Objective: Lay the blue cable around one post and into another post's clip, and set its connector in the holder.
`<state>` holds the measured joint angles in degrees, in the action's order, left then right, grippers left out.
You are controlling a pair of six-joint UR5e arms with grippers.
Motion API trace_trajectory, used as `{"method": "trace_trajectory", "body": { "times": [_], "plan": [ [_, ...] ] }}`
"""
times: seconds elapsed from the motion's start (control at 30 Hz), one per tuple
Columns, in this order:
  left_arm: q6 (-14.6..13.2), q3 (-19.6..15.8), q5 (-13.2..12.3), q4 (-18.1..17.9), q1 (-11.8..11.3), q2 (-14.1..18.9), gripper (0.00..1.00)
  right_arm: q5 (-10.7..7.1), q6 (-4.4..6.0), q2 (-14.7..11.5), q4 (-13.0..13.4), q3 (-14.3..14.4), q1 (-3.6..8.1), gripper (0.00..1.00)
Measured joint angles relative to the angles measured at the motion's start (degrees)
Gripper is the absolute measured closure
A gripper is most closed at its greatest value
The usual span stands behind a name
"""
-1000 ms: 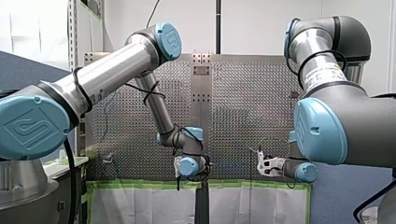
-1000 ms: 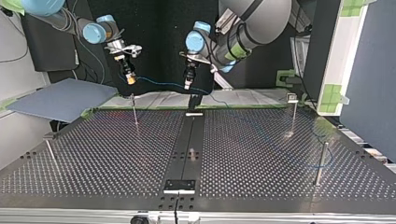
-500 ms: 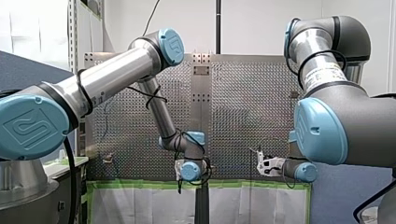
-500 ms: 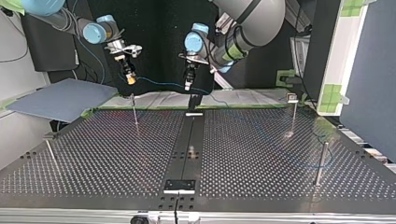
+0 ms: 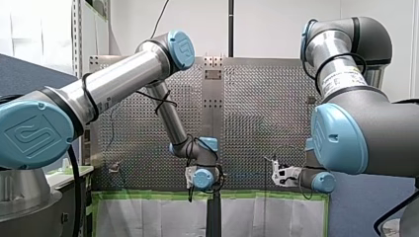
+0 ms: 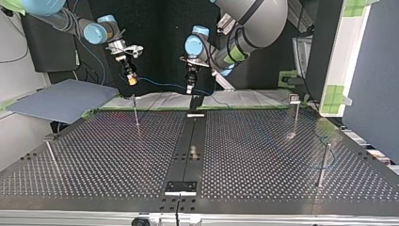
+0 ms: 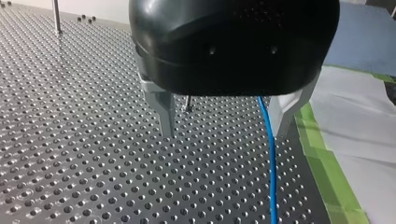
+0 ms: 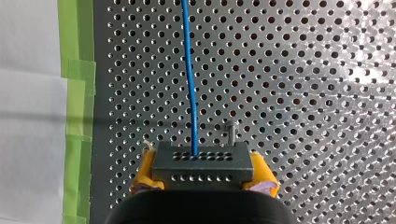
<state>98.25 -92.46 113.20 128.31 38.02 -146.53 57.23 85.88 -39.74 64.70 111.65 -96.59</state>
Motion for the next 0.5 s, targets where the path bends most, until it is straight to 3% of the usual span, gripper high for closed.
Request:
{"method": "trace_trajectory", "body": {
  "times": [0.5],
  "plan": [
    [-1.8, 0.0, 0.3, -0.6, -0.3, -0.1, 0.0, 0.05, 0.0, 0.0, -0.1, -0.1, -0.19, 1.0]
  ]
}}
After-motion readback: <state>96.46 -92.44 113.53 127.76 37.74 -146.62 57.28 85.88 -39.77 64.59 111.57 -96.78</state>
